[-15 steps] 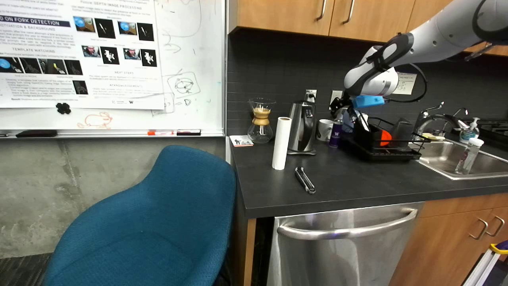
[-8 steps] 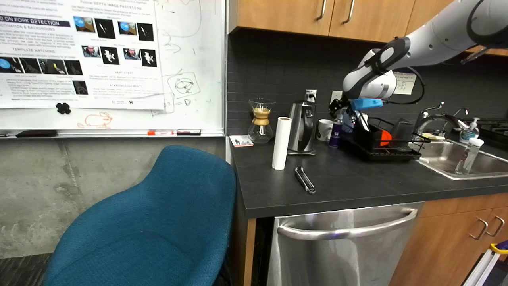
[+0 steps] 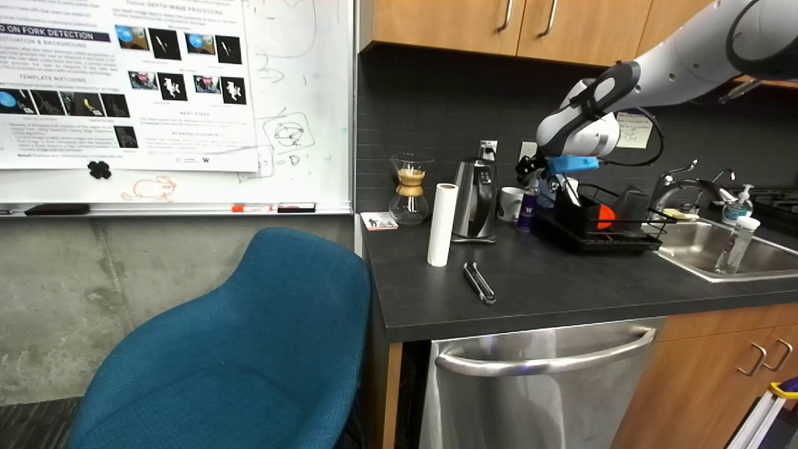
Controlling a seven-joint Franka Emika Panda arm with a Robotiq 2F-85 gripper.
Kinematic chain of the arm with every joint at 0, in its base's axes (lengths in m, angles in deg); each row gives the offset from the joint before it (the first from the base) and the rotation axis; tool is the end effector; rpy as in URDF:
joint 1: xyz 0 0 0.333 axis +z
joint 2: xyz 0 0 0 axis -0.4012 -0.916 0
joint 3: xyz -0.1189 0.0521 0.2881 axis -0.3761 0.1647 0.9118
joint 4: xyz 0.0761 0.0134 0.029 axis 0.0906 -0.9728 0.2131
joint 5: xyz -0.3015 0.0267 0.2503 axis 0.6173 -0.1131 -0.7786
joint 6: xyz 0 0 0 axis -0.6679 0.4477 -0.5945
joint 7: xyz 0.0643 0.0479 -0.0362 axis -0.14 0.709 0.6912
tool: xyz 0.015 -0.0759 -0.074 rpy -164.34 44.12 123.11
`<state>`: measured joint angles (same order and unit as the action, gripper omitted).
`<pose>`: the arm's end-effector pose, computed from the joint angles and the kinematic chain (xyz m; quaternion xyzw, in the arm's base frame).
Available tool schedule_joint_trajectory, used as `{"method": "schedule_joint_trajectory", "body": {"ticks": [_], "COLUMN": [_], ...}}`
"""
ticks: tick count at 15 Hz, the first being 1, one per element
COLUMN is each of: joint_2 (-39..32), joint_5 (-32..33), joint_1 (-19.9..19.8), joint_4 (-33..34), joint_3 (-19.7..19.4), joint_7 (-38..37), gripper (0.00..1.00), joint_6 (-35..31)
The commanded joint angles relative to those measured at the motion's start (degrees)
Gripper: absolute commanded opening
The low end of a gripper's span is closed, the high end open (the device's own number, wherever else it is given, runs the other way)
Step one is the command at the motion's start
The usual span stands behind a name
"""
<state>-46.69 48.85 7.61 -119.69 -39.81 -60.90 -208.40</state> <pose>0.6317 -0.2788 0.4050 0.9388 -0.1244 0.3031 0.1067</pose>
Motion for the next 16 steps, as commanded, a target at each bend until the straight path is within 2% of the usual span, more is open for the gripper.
{"method": "schedule_joint_trajectory", "body": {"ticks": [1,6,9,16], "joint_2": [-0.79,-0.51,-0.46,0.55], "joint_5": [0.99,1.08,1.25,1.36], "joint_1": [0.34,0.24,0.31,0.22], "joint_4": [1.10,1.08,1.24,0.65], "joint_3": [-0.59,-0.87,-1.21,-1.37], "joint_7": [-1.78,-1.94,-2.10,-1.81], "gripper": [0.61,0.20,0.01,0.00], "joint_6": [-0.50,-0.85,-0.94,0.42]}}
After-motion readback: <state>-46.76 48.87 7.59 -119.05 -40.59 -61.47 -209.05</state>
